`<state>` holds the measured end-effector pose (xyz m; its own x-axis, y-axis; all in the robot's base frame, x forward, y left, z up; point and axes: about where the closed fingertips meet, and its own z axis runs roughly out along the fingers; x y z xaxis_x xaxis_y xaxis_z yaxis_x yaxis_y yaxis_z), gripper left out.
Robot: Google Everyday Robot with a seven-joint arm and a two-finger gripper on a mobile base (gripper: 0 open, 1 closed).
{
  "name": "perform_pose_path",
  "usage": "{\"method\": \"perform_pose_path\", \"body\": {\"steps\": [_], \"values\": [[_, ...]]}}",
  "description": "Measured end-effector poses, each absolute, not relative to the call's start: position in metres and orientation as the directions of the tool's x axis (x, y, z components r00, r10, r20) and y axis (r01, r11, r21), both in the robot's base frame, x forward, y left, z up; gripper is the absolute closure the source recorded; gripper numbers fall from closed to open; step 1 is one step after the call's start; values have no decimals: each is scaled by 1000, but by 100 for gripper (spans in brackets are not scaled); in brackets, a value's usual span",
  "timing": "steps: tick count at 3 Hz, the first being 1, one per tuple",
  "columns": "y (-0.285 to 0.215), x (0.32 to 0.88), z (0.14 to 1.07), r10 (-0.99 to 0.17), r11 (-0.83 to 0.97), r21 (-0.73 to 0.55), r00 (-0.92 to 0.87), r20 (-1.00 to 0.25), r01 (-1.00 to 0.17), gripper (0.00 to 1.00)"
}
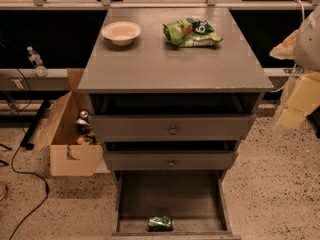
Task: Pick green can from bottom drawer and place on counter
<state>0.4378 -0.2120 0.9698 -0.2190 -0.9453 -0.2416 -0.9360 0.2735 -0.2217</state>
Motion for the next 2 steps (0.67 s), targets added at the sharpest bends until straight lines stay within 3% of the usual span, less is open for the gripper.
{"method": "perform_pose_path", "body": {"steps": [2], "values": [[-168, 419, 857, -859, 350, -17, -314, -404, -937, 0]]}}
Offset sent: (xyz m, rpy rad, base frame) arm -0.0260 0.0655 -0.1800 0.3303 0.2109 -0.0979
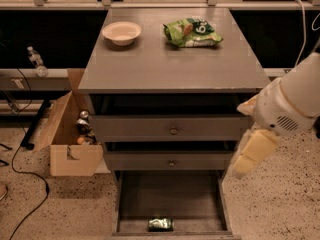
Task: Pick green can from bottom drawer and place on counter
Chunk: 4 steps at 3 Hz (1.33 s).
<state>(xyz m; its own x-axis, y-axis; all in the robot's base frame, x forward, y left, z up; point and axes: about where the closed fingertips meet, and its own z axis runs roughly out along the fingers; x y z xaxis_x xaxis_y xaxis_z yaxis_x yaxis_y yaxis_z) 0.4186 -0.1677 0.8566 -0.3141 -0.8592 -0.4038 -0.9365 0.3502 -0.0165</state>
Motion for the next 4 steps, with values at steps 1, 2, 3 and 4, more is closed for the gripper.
{"method": "perform_pose_path", "body": {"steps": [1, 2, 3, 4], "values": [[-138, 413, 806, -827, 380, 25, -352, -439, -925, 0], [-138, 413, 806, -827, 379, 25, -351, -439, -925, 0], [-139, 415, 776, -817, 376, 65, -364, -447, -924, 0], [-134, 424, 703, -819, 348, 109, -358, -449, -931, 0]]}}
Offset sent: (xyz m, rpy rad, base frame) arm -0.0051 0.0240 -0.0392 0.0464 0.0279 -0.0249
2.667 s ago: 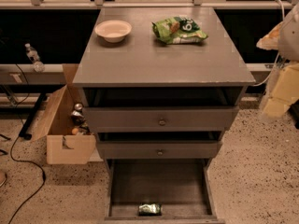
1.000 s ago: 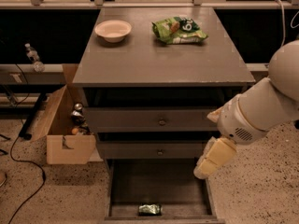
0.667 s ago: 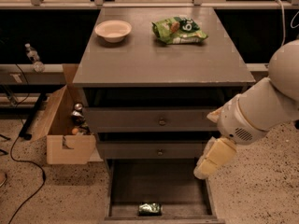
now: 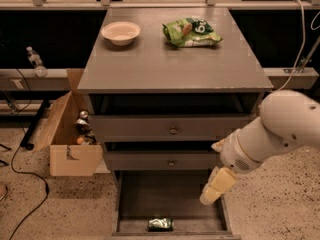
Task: Pick green can from bottom drawer and place on counter
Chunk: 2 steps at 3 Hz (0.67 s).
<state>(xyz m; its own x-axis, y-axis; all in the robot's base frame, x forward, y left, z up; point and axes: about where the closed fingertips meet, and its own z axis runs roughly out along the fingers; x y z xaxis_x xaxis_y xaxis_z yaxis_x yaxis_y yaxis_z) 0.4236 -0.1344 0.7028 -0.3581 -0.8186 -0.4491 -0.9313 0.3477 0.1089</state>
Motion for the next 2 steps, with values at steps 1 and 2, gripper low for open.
{"method": "perform_pose_path", "body": {"steps": [1, 2], "values": [[-128, 434, 638, -812, 317, 133, -341, -473, -939, 0], [-106, 451, 575, -760, 276, 128, -298, -577, -953, 0]]}}
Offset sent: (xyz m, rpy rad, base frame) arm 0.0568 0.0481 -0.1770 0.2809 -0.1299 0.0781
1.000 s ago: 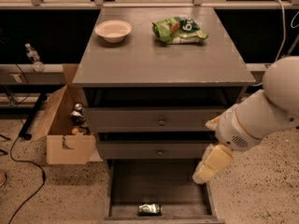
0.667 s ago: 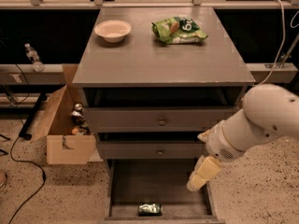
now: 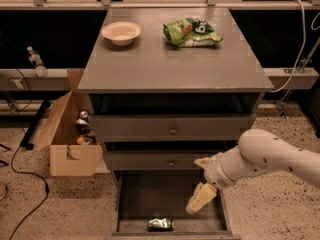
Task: Pick green can from bottom drawer and place on counter
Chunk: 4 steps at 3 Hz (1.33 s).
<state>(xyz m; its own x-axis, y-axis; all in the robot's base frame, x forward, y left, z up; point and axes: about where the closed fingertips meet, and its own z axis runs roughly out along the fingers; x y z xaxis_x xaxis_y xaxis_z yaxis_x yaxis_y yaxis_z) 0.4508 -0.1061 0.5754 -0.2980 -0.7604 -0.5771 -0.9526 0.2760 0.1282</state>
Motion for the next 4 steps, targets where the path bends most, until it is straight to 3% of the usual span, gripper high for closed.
{"method": "perform_pose_path", "body": {"steps": [2, 4], "values": [[-106, 459, 543, -764, 270, 132, -296, -573, -954, 0], [-109, 490, 435, -784, 272, 142, -304, -541, -952, 0]]}}
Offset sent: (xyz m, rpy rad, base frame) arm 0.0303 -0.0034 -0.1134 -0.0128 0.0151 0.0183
